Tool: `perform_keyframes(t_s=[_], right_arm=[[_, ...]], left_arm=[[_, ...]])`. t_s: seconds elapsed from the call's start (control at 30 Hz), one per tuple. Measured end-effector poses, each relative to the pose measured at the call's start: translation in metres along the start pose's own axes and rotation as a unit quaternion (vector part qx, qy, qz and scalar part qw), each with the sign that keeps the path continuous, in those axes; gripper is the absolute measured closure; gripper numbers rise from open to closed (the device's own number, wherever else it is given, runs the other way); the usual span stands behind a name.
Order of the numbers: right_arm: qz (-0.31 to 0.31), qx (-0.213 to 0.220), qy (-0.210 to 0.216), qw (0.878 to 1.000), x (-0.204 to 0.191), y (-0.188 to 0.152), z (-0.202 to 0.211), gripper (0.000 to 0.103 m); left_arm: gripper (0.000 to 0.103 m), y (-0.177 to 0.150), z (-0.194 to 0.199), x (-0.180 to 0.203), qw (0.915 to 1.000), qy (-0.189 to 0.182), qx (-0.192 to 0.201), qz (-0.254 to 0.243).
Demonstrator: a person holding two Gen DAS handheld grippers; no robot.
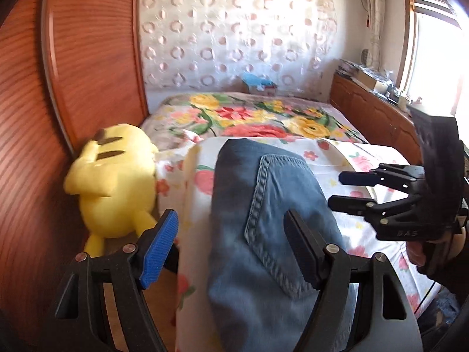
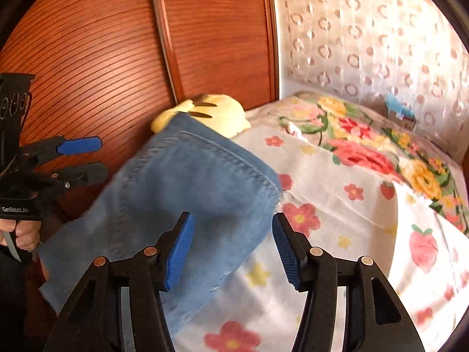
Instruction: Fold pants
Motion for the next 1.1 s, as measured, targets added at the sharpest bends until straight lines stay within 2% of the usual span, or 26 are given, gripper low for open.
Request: perform_keyframes(t_s=[0.13,0.2,0.47,0.57,0.73,0.77,0.83,0.9,0.97,1.0,1.1], right_arm=[[-0.008,-0.021,0.015,1.000,0.002,0.010,-0.015,0.042],[-0.012,-0.029,0.024,0.999,0.003,0.017,-0.030,0.039],[-0.035,-0.068,0.075,0.994,0.033,0.023,-0.079,0.033],[-0.064,-0.080,0.113,0.988,0.044,0.025,-0.098,0.032],[-0.065,-0.078,0.131,0.986,0.053,0.029,-0.119,0.033],[-0.064,-0.078,0.136,0.986,0.055,0.028,-0.120,0.037],[-0.066,-0.080,0.155,0.982,0.055,0.026,-0.119,0.040],[-0.066,-0.080,0.162,0.981,0.057,0.027,-0.121,0.052],[-0.069,-0.076,0.179,0.979,0.059,0.027,-0.115,0.074],[-0.070,-0.075,0.191,0.976,0.059,0.032,-0.113,0.077],[-0.054,-0.062,0.206,0.975,0.053,0.047,-0.099,0.083]], left_arm=[[0.027,0.010,-0.023,-0.007,0.9998,-0.009,-0.019,0.004],[0.031,0.010,-0.033,-0.011,0.9995,-0.010,-0.029,0.003],[0.040,-0.009,-0.074,-0.029,0.9961,-0.028,-0.082,0.021],[0.044,-0.012,-0.080,-0.032,0.9950,-0.039,-0.086,0.030],[0.053,-0.012,-0.081,-0.023,0.9951,-0.042,-0.087,0.022],[0.056,-0.012,-0.081,-0.022,0.9951,-0.042,-0.087,0.022],[0.061,-0.010,-0.081,-0.021,0.9952,-0.043,-0.085,0.021],[0.071,-0.009,-0.077,-0.019,0.9956,-0.046,-0.079,0.019],[0.078,-0.008,-0.072,-0.018,0.9957,-0.051,-0.074,0.021],[0.083,-0.005,-0.069,-0.018,0.9958,-0.057,-0.068,0.023],[0.087,0.005,-0.051,-0.017,0.9975,-0.052,-0.042,0.023]])
Point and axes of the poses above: each gripper's, at about its wrist camera, not at the fingertips, and z roughly against the way its jaws point, x to its right, y to its top, the point moved 7 cm from there along -z, roughly the way its jaws point, and after that the axes turned 11 degrees about -y, right-handed, at the moved point
